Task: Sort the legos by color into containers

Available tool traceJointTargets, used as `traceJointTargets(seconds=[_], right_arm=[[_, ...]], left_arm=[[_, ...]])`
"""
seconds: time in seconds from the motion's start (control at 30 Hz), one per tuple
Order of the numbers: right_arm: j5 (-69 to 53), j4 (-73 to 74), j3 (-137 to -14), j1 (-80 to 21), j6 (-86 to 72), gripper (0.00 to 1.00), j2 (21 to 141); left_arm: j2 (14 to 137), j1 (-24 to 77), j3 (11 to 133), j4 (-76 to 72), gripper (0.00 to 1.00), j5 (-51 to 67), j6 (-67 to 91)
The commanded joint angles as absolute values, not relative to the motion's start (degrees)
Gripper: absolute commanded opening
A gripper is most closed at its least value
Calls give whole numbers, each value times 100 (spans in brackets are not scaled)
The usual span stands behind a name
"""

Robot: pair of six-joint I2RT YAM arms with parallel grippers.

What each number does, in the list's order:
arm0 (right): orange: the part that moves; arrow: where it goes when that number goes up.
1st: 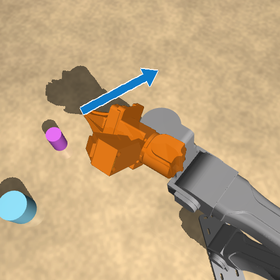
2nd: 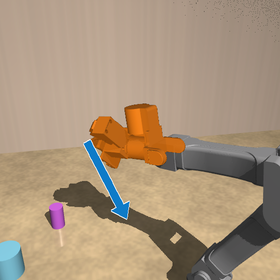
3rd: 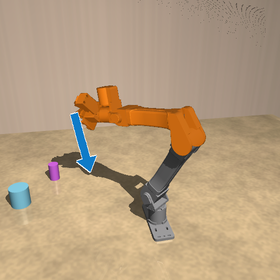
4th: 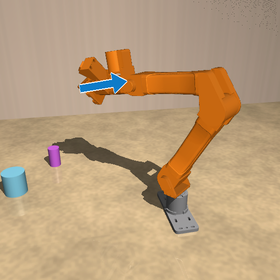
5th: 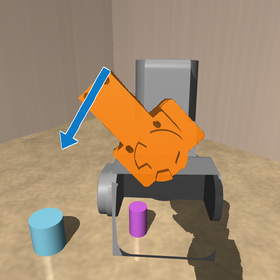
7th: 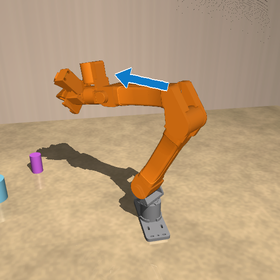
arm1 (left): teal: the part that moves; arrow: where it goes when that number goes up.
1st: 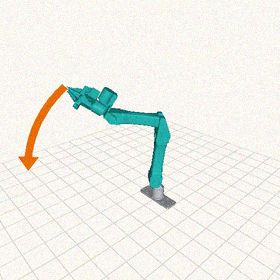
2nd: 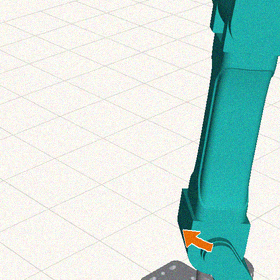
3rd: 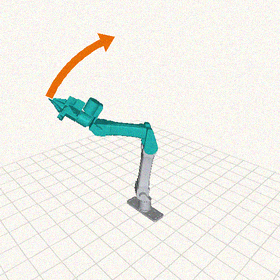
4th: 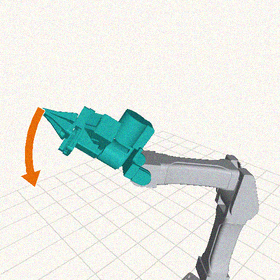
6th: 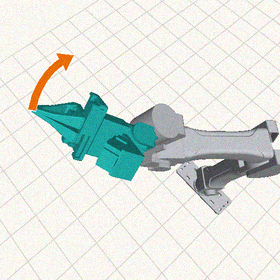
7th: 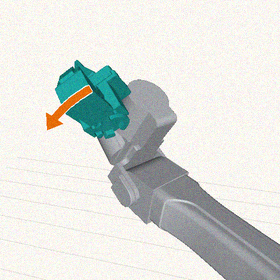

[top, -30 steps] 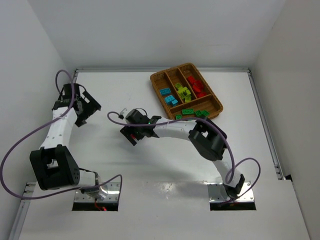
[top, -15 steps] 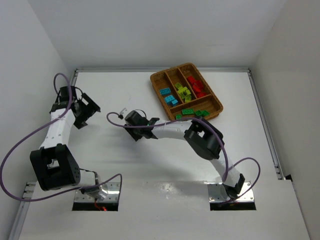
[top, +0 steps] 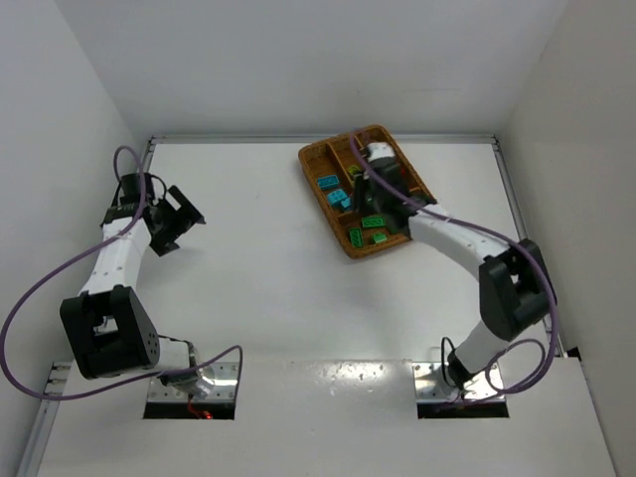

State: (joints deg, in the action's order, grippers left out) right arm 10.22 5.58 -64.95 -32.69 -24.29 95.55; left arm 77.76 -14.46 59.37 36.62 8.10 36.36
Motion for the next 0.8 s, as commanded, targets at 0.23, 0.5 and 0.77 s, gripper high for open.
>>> traceJointTargets(seconds=[0.23,0.5,0.77], right_arm=[[923,1098,-7969,-1284,-3199,22,10631],[827,1687,-10465,-976,-3252,46,12593],[834,2068,-11886,-1028,-3129,82,13089]], left_arm=[[7585,-1125,6082,3480,97,694,3516],[7585,-1020,6082,3480,97,642,3516],[7690,-836,6196,3603,97,642,3463]])
